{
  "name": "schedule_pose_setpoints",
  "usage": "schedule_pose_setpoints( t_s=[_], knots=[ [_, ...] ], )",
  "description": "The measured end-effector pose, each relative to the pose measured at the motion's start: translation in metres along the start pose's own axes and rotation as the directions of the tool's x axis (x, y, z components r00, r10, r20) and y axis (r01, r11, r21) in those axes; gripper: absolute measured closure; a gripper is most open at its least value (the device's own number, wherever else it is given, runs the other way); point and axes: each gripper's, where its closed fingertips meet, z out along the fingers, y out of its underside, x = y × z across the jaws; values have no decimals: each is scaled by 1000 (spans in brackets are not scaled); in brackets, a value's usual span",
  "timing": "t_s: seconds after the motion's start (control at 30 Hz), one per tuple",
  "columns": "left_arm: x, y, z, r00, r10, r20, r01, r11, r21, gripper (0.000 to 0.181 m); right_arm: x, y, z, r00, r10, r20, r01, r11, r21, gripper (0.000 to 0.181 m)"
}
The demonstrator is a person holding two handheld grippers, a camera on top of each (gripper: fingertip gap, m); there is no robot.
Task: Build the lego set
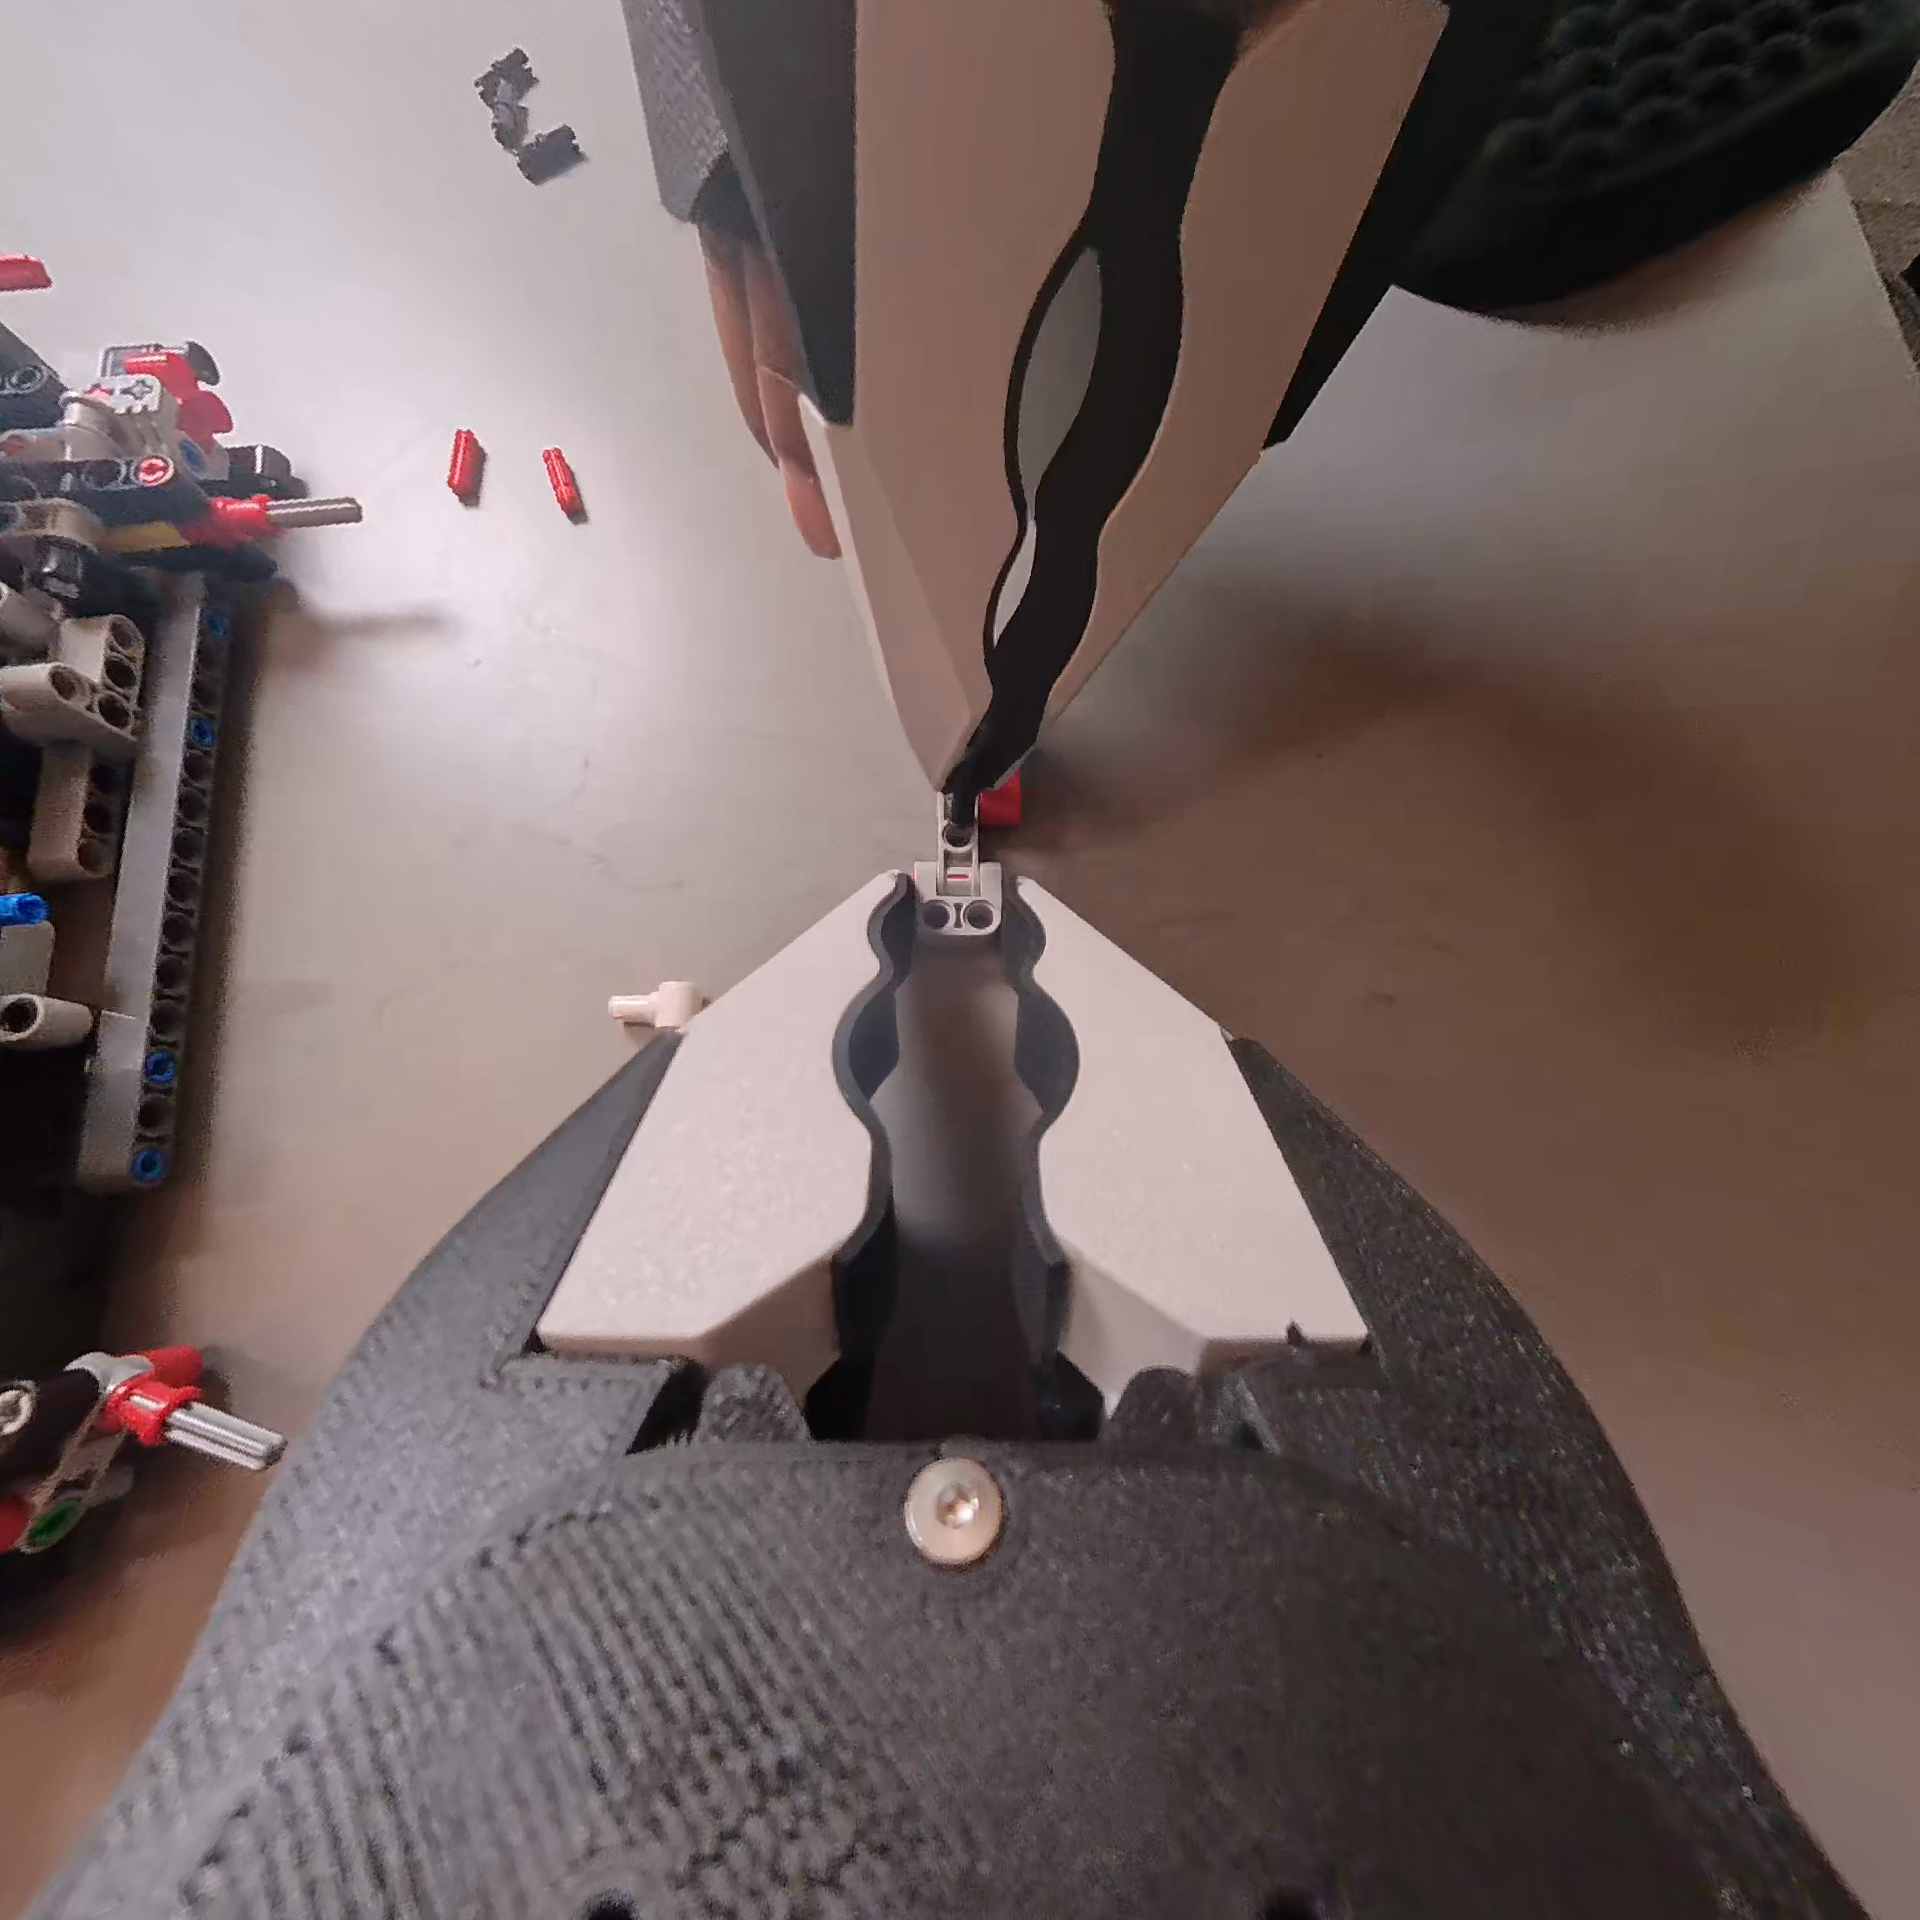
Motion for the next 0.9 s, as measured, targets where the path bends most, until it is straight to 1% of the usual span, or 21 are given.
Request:
schedule_pose_setpoints(
  t_s=[0.3,0.57,0.67,0.9],
  knots=[
    [-1,-1,-2,1000,-9,-13,9,1000,5,167,1,1,0,999,-22,38,25,997,-79,178],
    [-2,0,-2,1000,13,-16,-13,1000,10,167,3,-3,-1,996,-55,72,64,990,-125,178],
    [-2,1,-1,999,46,-14,-46,999,5,166,5,-2,2,994,-77,82,89,984,-153,178],
    [-1,1,-1,998,52,-33,-52,999,9,167,4,-3,3,987,-85,134,110,975,-193,178]
  ],
)
